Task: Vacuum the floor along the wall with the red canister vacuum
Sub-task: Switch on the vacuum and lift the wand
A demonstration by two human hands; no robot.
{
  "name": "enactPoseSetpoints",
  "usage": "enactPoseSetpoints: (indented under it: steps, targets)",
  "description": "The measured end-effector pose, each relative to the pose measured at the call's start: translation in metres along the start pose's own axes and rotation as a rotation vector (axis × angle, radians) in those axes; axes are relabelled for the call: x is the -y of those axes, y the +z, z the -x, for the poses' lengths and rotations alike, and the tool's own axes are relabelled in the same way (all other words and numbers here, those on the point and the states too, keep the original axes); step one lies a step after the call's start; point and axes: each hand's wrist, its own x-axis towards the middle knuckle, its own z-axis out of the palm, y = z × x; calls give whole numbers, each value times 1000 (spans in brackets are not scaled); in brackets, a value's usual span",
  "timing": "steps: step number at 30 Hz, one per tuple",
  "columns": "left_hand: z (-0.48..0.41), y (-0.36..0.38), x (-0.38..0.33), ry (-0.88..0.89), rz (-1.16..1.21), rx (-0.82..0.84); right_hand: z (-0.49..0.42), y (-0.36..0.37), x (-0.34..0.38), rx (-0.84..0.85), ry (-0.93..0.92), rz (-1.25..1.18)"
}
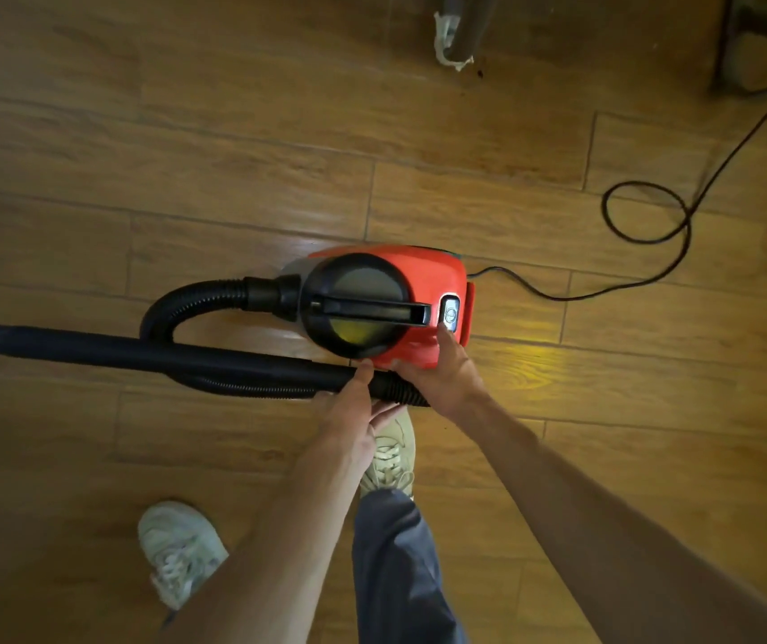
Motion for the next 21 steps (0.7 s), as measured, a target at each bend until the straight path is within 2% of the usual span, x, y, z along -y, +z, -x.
enactPoseSetpoints:
  steps: [21]
  targets:
    - [-16, 5, -1, 25, -85, -58, -26, 10, 3, 15, 28, 144]
